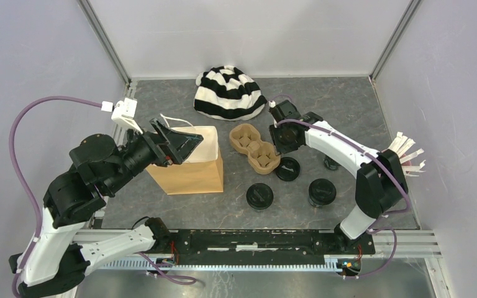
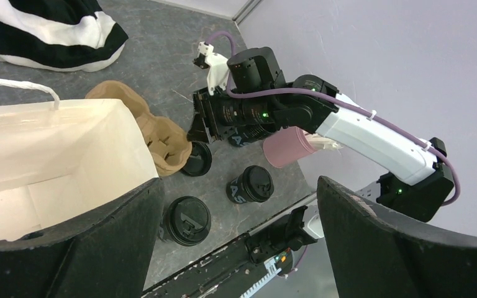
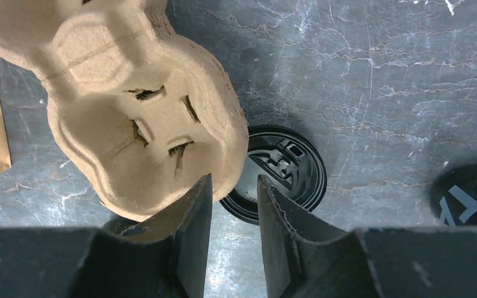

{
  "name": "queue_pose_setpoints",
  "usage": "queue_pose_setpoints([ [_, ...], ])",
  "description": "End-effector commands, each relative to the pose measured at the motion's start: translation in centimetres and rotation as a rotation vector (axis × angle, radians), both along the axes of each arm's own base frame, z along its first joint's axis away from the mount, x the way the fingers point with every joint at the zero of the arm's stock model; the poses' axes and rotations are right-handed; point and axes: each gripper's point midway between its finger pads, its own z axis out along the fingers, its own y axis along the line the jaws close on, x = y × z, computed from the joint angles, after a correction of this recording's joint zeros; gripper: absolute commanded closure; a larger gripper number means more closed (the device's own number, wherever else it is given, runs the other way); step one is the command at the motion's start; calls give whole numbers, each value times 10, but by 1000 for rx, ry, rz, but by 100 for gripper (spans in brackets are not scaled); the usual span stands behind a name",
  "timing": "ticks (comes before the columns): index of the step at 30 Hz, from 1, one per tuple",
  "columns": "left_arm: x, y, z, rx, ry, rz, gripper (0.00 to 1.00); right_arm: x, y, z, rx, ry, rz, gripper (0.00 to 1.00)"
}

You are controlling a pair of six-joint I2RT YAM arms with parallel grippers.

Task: Pack the takeout coffee

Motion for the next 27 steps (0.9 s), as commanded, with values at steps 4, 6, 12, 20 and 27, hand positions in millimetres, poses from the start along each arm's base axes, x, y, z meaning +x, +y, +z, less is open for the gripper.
queue_pose_setpoints([
  [4,1,-5,9,-20,-30,-19,2,21,10,6,-5,-87,-65,61],
  [6,1,-6,9,-17,-30,-19,2,23,9,3,-35,-86,-58,61],
  [12,2,-8,9,-11,-35,-26,2,22,6,-1,-119,-101,-46,62],
  [20,4,-10,9,2,-37,-33,2,22,5,-2,-202,-124,-23,73],
  [27,4,-12,8,5,-39,-39,2,25,4,3,-226,-139,-28,88],
])
